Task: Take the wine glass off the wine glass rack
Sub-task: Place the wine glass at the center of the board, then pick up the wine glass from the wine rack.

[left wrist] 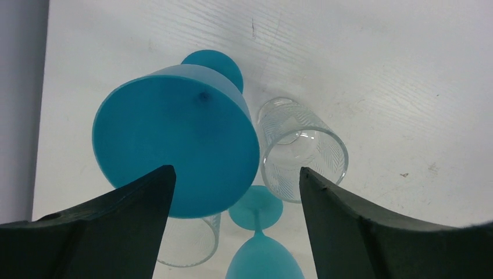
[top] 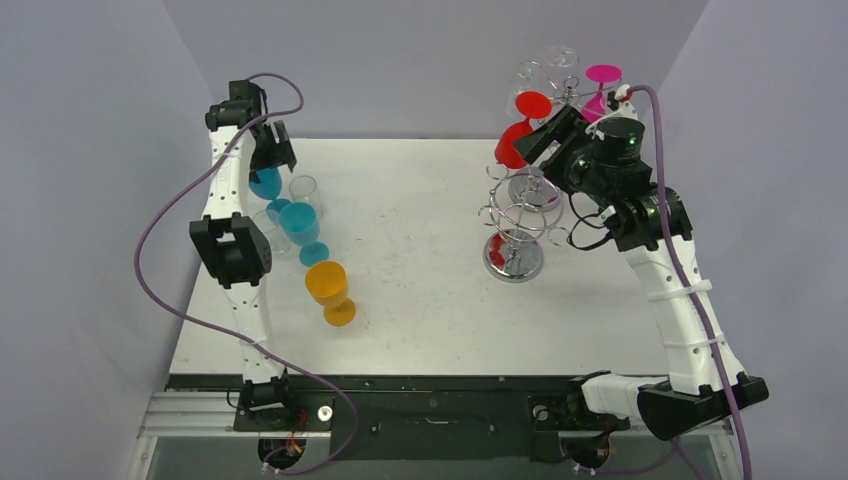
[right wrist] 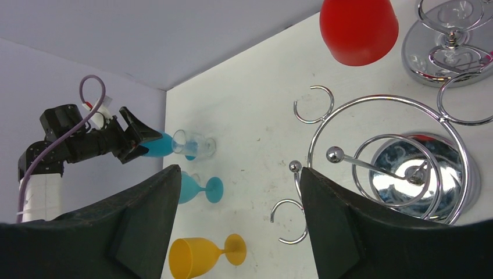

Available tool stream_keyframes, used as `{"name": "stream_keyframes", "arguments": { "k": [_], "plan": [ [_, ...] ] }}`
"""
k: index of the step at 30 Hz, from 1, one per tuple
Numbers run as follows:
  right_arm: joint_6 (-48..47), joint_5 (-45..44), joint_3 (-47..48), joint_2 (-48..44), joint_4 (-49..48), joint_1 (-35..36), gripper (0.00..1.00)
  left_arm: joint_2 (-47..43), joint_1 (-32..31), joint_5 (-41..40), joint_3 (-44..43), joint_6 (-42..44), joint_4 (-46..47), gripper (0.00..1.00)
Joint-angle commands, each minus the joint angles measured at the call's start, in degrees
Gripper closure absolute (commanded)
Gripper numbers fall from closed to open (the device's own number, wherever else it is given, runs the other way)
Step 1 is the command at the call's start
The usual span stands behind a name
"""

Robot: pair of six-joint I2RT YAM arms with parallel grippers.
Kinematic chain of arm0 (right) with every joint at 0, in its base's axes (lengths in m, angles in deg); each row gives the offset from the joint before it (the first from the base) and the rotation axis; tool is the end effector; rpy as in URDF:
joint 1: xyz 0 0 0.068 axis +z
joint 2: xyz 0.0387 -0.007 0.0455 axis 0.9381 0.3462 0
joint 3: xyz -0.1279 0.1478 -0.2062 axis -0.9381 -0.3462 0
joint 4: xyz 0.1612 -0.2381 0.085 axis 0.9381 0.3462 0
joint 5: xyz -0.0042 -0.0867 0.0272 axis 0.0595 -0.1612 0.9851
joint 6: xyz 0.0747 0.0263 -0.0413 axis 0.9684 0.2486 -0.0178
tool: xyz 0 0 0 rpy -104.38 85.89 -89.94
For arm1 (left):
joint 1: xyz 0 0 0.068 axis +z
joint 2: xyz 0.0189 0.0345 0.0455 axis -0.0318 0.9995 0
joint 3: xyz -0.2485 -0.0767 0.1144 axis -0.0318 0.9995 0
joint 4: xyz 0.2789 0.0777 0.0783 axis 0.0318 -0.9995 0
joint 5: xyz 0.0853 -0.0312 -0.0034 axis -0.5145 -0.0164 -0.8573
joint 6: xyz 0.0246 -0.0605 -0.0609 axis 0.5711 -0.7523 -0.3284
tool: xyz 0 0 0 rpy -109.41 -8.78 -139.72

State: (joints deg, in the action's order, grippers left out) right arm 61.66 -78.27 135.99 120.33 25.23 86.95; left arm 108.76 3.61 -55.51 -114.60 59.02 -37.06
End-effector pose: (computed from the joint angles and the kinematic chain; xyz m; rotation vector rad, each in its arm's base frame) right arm 0.3079 0.1036 0.4817 0.4601 1.9512 0.8472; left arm 0.5490 0.0594 0.2851 -0.5096 2.6009 0.0614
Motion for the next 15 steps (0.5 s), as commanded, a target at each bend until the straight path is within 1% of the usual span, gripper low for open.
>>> {"name": "stream_keyframes", "arguments": {
  "k": [1, 4, 5, 6, 7, 11, 13, 14, 15],
  "plan": [
    [-1.69, -1.24, 4.24, -0.07, 0.31, -0.89, 0.30, -7.90, -1.33, -2.47, -2.73, -1.00, 3.25, 0.19],
    [-2.01, -1.68, 5.43, 0.45, 1.01, -1.70, 0.30, -10.15, -2.07, -3.55, -2.34, -1.32, 4.58, 0.10],
    [-2.03, -1.75, 5.73, 0.49, 0.97, -2.13, 0.29, -11.61, -2.48, -4.28, -1.68, -1.39, 4.99, 0.02],
    [-2.04, -1.96, 5.89, 0.62, 0.90, -2.38, 0.29, -12.41, -2.94, -4.57, -0.75, -1.40, 5.92, 0.01],
    [-2.04, -2.07, 6.24, 0.71, 0.99, -2.89, 0.29, -14.22, -3.17, -5.08, -0.20, -1.58, 6.45, 0.03],
    [-2.04, -2.34, 7.84, 1.69, 0.99, -5.35, 0.29, -20.59, -4.78, -6.29, 4.25, -2.15, 10.18, 0.04],
    [-1.90, -2.38, 8.56, 2.11, 0.72, -7.35, 0.29, -24.89, -6.68, -7.26, 8.03, -2.38, 12.44, 0.04],
    [-1.72, -2.12, 8.84, 2.19, 0.47, -8.68, 0.29, -26.39, -7.70, -7.25, 11.52, -2.51, 14.42, 0.04],
    [-1.37, -1.93, 8.94, 2.48, -0.09, -9.34, 0.29, -29.60, -8.10, -7.03, 13.28, -2.87, 15.44, 0.04]
  ]
}}
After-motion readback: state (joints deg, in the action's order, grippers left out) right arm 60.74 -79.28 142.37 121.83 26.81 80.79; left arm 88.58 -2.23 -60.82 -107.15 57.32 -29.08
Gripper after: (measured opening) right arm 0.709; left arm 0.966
